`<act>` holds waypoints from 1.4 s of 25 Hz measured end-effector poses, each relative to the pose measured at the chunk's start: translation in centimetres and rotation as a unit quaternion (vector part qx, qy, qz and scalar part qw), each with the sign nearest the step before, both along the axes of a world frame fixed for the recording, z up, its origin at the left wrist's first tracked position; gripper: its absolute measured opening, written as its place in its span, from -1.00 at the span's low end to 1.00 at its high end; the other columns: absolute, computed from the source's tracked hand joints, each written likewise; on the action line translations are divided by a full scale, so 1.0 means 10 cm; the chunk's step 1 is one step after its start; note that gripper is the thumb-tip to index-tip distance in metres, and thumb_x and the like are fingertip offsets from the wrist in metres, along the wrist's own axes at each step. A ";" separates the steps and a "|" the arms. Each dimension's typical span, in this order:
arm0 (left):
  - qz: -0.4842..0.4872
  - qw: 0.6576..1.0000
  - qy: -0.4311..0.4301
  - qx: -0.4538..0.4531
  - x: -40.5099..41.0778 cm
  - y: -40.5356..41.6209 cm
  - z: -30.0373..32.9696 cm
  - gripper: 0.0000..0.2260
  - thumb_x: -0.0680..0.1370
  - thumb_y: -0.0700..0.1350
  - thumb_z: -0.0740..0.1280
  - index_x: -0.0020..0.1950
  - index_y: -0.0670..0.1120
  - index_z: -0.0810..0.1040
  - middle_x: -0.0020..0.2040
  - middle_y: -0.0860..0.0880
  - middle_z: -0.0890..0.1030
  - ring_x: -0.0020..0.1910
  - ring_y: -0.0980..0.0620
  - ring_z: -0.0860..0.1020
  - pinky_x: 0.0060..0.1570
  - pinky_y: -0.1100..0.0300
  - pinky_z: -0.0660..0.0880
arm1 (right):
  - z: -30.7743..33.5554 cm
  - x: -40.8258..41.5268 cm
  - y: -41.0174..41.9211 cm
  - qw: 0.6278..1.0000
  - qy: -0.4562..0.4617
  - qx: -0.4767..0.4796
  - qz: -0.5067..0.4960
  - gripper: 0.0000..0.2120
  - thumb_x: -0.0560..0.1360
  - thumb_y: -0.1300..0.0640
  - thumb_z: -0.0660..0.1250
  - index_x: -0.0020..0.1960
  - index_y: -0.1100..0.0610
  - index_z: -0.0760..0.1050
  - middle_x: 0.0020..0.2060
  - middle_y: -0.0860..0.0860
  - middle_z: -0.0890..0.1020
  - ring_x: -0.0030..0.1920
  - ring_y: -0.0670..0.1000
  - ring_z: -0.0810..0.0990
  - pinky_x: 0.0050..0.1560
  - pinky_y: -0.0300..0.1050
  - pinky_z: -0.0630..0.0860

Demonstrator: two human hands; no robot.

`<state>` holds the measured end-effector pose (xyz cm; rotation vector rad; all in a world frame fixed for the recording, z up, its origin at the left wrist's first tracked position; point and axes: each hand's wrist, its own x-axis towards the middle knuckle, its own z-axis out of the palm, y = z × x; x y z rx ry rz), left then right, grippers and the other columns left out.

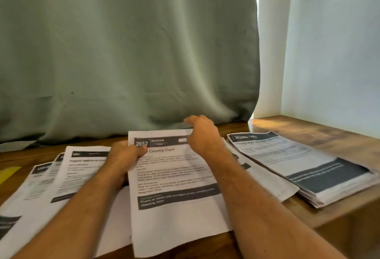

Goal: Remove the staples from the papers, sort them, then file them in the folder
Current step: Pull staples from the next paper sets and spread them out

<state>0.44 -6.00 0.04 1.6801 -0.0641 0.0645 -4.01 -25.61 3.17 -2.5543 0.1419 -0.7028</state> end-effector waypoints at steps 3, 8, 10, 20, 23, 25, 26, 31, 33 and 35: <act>0.007 1.000 0.007 0.023 0.06 0.03 -0.12 -0.88 0.55 -0.25 0.42 0.08 -0.15 0.60 -0.16 -0.15 0.74 -0.22 -0.20 0.72 -0.12 -0.14 0.66 | -0.15 -0.04 -0.28 0.980 0.138 -0.069 -0.125 -0.78 0.54 0.07 0.39 0.16 0.11 0.52 -0.02 0.06 0.57 -0.09 0.06 0.54 -0.03 -0.05 0.49; -0.018 1.000 0.002 0.015 0.01 -0.08 -0.13 -0.84 0.58 -0.26 0.36 0.14 -0.09 0.59 -0.09 -0.13 0.74 -0.16 -0.16 0.72 -0.10 -0.12 0.66 | -0.29 -0.06 -0.47 0.973 0.140 -0.023 -0.183 -0.77 0.52 0.03 0.42 0.08 0.11 0.50 -0.13 0.06 0.52 -0.13 0.04 0.52 -0.09 -0.07 0.47; -0.023 1.000 -0.013 0.000 -0.01 -0.12 -0.12 -0.82 0.59 -0.29 0.34 0.14 -0.08 0.61 -0.10 -0.14 0.73 -0.16 -0.17 0.72 -0.12 -0.10 0.66 | -0.27 -0.09 -0.54 0.973 0.105 -0.006 -0.207 -0.75 0.51 0.01 0.44 0.08 0.11 0.50 -0.13 0.06 0.52 -0.13 0.03 0.52 -0.07 -0.07 0.49; -0.030 0.997 -0.055 0.044 -0.12 -0.19 -0.11 -0.85 0.60 -0.24 0.35 0.02 0.01 0.63 -0.13 -0.07 0.74 -0.18 -0.13 0.72 -0.05 -0.15 0.66 | -0.36 -0.19 -0.97 0.935 0.062 0.081 -0.339 -0.78 0.52 0.06 0.43 0.09 0.12 0.50 -0.13 0.07 0.51 -0.17 0.05 0.49 -0.10 -0.06 0.49; -0.046 0.996 -0.066 0.042 -0.17 -0.22 -0.07 -0.84 0.61 -0.24 0.34 0.02 0.00 0.64 -0.16 -0.04 0.74 -0.22 -0.08 0.72 -0.17 0.00 0.65 | -0.25 -0.10 -0.79 0.980 -0.029 0.090 -0.173 -0.70 0.55 0.18 0.36 0.28 0.05 0.51 0.17 0.06 0.59 0.05 0.06 0.58 0.12 -0.03 0.55; -0.070 0.994 -0.070 0.047 -0.22 -0.23 -0.05 -0.84 0.62 -0.24 0.33 0.04 0.01 0.64 -0.14 -0.03 0.74 -0.20 -0.06 0.73 -0.16 0.01 0.64 | -0.18 -0.09 -0.48 0.991 -0.052 0.121 0.034 -0.49 0.53 0.28 0.36 0.41 -0.08 0.42 0.35 -0.03 0.48 0.19 0.05 0.57 0.19 -0.02 0.58; -0.084 0.993 -0.073 0.049 -0.23 -0.23 -0.05 -0.83 0.62 -0.23 0.32 0.07 0.01 0.64 -0.12 -0.03 0.75 -0.18 -0.06 0.73 -0.12 -0.02 0.65 | -0.17 -0.10 -0.33 0.988 -0.046 0.113 0.095 -0.47 0.52 0.28 0.38 0.39 -0.13 0.43 0.36 -0.07 0.47 0.19 0.03 0.57 0.18 0.02 0.59; -0.108 0.992 -0.063 0.014 -0.22 -0.26 -0.04 -0.71 0.69 0.05 0.18 0.13 -0.04 0.65 -0.04 -0.07 0.73 -0.03 -0.10 0.70 0.11 -0.08 0.59 | -0.14 -0.06 -0.17 0.994 0.023 0.036 0.099 -0.87 0.57 0.22 0.32 0.01 0.06 0.62 -0.06 -0.07 0.65 -0.06 -0.10 0.60 0.10 -0.08 0.60; -0.080 0.994 -0.074 0.018 -0.17 -0.27 -0.07 -0.61 0.70 0.13 0.10 0.22 -0.04 0.63 0.07 -0.05 0.71 0.08 -0.05 0.66 0.20 -0.03 0.55 | 0.01 -0.06 -0.27 0.997 0.028 -0.028 0.074 -0.84 0.54 0.27 0.29 -0.02 0.10 0.63 -0.11 -0.04 0.65 -0.07 -0.05 0.60 0.08 -0.12 0.58; -0.064 0.976 -0.144 0.148 -0.11 -0.27 -0.13 -0.72 0.68 0.06 0.21 0.29 0.01 0.61 0.20 -0.01 0.66 0.20 -0.01 0.60 0.24 0.03 0.51 | 0.18 -0.05 -0.34 0.996 0.026 -0.072 0.039 -0.81 0.49 0.30 0.30 -0.08 0.09 0.65 -0.15 -0.01 0.67 -0.09 0.01 0.62 0.05 -0.09 0.59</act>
